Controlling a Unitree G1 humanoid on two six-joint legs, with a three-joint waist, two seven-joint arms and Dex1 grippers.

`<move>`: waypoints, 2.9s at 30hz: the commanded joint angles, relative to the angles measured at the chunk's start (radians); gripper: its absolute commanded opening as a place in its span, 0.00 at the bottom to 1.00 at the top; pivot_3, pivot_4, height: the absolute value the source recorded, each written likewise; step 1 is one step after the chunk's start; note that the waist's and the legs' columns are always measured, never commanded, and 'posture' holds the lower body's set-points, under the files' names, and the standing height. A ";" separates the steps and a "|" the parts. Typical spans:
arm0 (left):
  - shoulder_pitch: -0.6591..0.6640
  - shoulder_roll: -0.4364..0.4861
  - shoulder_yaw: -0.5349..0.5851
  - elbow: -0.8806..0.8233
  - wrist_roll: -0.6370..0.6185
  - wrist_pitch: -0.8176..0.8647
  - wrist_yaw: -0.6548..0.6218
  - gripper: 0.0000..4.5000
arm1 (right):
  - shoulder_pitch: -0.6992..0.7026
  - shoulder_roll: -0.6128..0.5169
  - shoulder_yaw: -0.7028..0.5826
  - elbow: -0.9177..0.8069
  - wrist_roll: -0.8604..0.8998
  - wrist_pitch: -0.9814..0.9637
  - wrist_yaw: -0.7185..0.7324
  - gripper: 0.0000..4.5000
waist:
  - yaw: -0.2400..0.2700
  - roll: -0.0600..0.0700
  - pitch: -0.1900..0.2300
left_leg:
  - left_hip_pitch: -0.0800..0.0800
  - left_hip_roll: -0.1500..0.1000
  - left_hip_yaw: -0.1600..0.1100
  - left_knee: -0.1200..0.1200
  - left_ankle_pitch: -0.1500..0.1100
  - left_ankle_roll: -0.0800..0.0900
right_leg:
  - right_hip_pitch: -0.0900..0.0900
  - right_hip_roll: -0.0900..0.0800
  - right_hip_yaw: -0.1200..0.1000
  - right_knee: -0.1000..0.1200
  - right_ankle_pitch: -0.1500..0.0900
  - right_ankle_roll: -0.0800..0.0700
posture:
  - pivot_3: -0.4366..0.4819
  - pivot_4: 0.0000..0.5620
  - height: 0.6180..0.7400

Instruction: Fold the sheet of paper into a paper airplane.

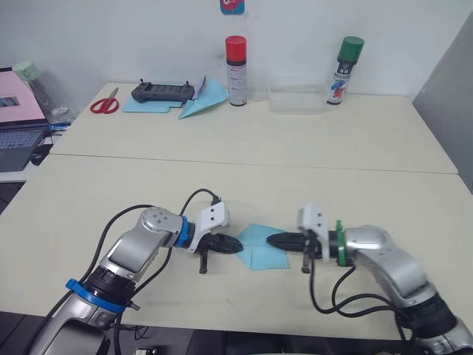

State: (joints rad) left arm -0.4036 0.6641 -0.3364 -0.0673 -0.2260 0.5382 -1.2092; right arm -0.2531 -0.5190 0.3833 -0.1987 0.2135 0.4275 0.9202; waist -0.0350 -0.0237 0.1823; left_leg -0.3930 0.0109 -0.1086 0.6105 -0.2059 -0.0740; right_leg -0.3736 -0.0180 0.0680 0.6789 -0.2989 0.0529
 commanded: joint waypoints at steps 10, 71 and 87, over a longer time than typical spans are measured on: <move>-0.063 -0.085 0.096 -0.126 -0.166 0.150 0.054 0.00 | -0.030 0.017 0.029 0.120 -0.088 -0.093 -0.016 0.01 | -0.003 -0.001 0.000 | 0.001 0.000 0.000 0.001 0.000 0.000 | 0.001 0.000 0.000 0.001 0.001 0.001 | 0.48 0.27 1.00; 0.096 -0.002 0.001 0.039 0.037 -0.167 0.100 0.00 | 0.064 -0.041 -0.269 -0.207 0.225 0.319 -0.074 0.68 | -0.011 -0.006 -0.001 | 0.001 0.001 0.000 -0.003 0.000 0.000 | 0.000 0.000 0.000 -0.001 -0.001 -0.002 | 0.48 0.27 1.00; 0.077 -0.003 0.004 0.063 0.051 -0.184 0.085 0.00 | -0.021 0.108 -0.210 -0.083 0.292 0.489 -0.155 0.63 | -0.014 -0.005 -0.001 | -0.001 0.001 0.000 -0.003 0.000 0.000 | -0.002 0.000 -0.001 -0.001 -0.001 -0.002 | 0.48 0.27 1.00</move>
State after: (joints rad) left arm -0.3472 0.6547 -0.3084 -0.0320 -0.2124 0.3399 -1.1244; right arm -0.2742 -0.4036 0.1723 -0.2582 0.4886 0.9252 0.7484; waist -0.0486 -0.0284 0.1815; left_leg -0.3937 0.0120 -0.1086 0.6075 -0.2060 -0.0742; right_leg -0.3755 -0.0181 0.0674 0.6783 -0.3002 0.0508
